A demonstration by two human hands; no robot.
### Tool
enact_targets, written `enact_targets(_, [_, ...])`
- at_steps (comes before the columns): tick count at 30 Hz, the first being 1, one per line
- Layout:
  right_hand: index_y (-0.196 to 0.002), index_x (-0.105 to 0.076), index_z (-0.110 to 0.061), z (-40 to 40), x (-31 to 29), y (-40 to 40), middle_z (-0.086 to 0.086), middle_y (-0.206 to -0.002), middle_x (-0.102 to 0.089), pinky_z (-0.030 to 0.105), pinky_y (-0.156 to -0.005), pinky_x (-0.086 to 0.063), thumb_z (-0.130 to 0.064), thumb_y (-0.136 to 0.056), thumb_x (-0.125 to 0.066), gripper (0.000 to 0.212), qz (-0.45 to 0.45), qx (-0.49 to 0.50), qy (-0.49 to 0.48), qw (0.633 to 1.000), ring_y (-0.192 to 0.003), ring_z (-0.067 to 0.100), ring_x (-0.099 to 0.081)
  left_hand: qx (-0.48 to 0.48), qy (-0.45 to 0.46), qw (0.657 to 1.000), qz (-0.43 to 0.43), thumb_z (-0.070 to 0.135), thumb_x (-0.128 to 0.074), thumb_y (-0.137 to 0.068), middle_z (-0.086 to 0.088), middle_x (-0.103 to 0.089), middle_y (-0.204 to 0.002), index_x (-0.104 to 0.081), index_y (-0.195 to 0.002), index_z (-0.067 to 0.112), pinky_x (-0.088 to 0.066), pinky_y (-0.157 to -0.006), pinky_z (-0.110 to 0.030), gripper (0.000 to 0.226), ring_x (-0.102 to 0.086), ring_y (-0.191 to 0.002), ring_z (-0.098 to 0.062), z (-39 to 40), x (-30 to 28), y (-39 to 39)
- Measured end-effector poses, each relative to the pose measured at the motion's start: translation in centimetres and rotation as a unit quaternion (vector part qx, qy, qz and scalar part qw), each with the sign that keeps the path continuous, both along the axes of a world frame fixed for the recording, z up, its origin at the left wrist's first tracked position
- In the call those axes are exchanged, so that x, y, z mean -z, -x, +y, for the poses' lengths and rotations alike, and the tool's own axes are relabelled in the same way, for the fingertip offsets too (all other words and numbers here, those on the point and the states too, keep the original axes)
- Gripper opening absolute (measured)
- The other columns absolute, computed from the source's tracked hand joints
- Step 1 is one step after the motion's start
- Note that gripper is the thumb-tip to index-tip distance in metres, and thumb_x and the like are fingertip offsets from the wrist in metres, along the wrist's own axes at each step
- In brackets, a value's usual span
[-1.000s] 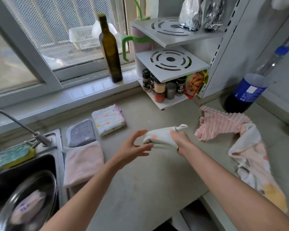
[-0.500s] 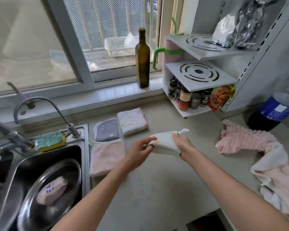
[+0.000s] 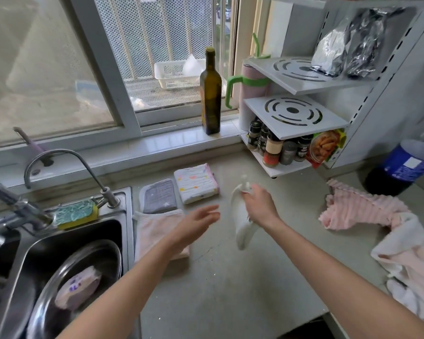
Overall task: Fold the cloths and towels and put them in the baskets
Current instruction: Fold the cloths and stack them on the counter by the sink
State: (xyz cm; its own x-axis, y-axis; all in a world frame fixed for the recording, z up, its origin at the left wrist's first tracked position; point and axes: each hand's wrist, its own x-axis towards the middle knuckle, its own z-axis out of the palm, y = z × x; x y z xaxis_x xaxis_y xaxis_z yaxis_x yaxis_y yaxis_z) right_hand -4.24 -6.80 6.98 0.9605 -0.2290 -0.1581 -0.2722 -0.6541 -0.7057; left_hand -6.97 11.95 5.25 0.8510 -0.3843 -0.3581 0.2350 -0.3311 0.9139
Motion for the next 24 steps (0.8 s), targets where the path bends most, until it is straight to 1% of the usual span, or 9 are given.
enact_targets(3, [-0.113, -0.055, -0.011, 3.6, -0.7, 1.1, 0.013, -0.105, -0.065, 0.037, -0.074, -0.044, -0.031, -0.095, -0.049, 0.028, -0.060, -0.152, 0.093, 0.982, -0.094, 0.034, -0.060, -0.125, 0.247, 0.946, 0.172, 0.050, -0.049, -0.092, -0.002, -0.065, -0.121, -0.056, -0.127, 0.024, -0.051, -0.092, -0.041, 0.044, -0.063, -0.108, -0.025, -1.1, -1.1, -1.4])
enact_targets(5, [-0.131, -0.047, -0.018, 5.6, -0.6, 1.9, 0.009, -0.119, -0.063, 0.037, -0.085, -0.045, -0.034, -0.092, -0.053, 0.043, -0.062, -0.252, 0.100, 0.961, -0.105, 0.031, -0.058, -0.178, 0.284, 0.928, 0.159, 0.046, -0.055, -0.089, -0.004, -0.069, -0.113, -0.059, -0.124, 0.019, -0.052, -0.084, -0.034, 0.044, -0.068, -0.100, -0.021, -1.3, -0.7, -2.0])
enact_targets(7, [-0.130, -0.052, -0.019, 6.2, -0.2, 1.6, 0.006, -0.114, -0.066, 0.035, -0.085, -0.047, -0.031, -0.091, -0.054, 0.041, -0.058, -0.307, 0.040, 0.949, -0.100, 0.024, -0.061, -0.215, 0.295, 0.919, 0.150, 0.033, -0.057, -0.090, -0.012, -0.070, -0.109, -0.059, -0.121, 0.009, -0.054, -0.077, -0.030, 0.039, -0.069, -0.096, -0.021, -0.5, -0.2, -2.2])
enact_targets(10, [-0.096, -0.073, -0.008, 5.4, -0.3, -0.1, 0.000, -0.083, -0.071, 0.026, -0.071, -0.049, -0.020, -0.093, -0.059, 0.019, -0.055, -0.220, -0.173, 0.958, -0.075, 0.008, -0.063, -0.272, 0.333, 0.882, 0.195, 0.018, -0.052, -0.091, -0.019, -0.068, -0.108, -0.057, -0.120, -0.003, -0.058, -0.069, -0.033, 0.036, -0.070, -0.087, -0.025, 2.1, 1.0, -3.0])
enact_targets(12, [-0.101, -0.071, -0.010, 4.6, 0.0, -2.1, -0.006, -0.089, -0.069, 0.018, -0.070, -0.048, -0.022, -0.091, -0.063, 0.018, -0.081, -0.102, -0.209, 0.969, -0.080, 0.006, -0.063, -0.279, 0.354, 0.864, 0.224, 0.017, -0.047, -0.093, -0.019, -0.065, -0.118, -0.055, -0.126, 0.000, -0.056, -0.080, -0.039, 0.037, -0.067, -0.100, -0.030, 3.8, 1.4, -3.8])
enact_targets(14, [-0.109, -0.063, -0.012, 4.3, 0.4, -4.0, -0.005, -0.099, -0.065, 0.018, -0.071, -0.047, -0.030, -0.092, -0.061, 0.024, -0.019, -0.066, -0.230, 0.971, -0.088, 0.010, -0.062, -0.262, 0.371, 0.859, 0.237, 0.019, -0.047, -0.093, -0.019, -0.062, -0.124, -0.055, -0.126, 0.002, -0.050, -0.091, -0.044, 0.038, -0.062, -0.110, -0.032, 4.8, 1.4, -4.8])
enact_targets(17, [-0.095, -0.066, -0.007, 5.4, 1.5, -6.0, 0.001, -0.083, -0.067, 0.017, -0.055, -0.047, -0.027, -0.095, -0.055, 0.022, 0.132, -0.080, -0.351, 0.924, -0.070, 0.013, -0.061, -0.276, 0.339, 0.867, 0.238, 0.021, -0.048, -0.094, -0.018, -0.065, -0.118, -0.059, -0.122, 0.002, -0.050, -0.094, -0.043, 0.035, -0.065, -0.104, -0.029, 5.5, 1.9, -7.0])
enact_targets(21, [-0.079, -0.060, -0.005, 6.6, 3.5, -9.4, 0.005, -0.072, -0.057, 0.024, -0.055, -0.040, -0.020, -0.093, -0.059, 0.020, 0.068, -0.039, -0.294, 0.953, -0.065, 0.015, -0.052, -0.333, 0.261, 0.882, 0.209, 0.021, -0.054, -0.094, -0.015, -0.069, -0.113, -0.061, -0.119, 0.005, -0.055, -0.087, -0.038, 0.030, -0.067, -0.102, -0.027, 5.1, 4.0, -10.4])
enact_targets(24, [-0.074, -0.050, -0.013, 7.5, 4.9, -13.0, 0.000, -0.068, -0.056, 0.031, -0.060, -0.039, -0.025, -0.095, -0.053, 0.024, 0.038, -0.024, -0.213, 0.976, -0.067, 0.019, -0.052, -0.356, 0.041, 0.929, 0.089, 0.034, -0.056, -0.092, -0.005, -0.069, -0.105, -0.061, -0.106, 0.012, -0.051, -0.089, -0.040, 0.026, -0.065, -0.099, -0.025, 4.6, 5.3, -13.5])
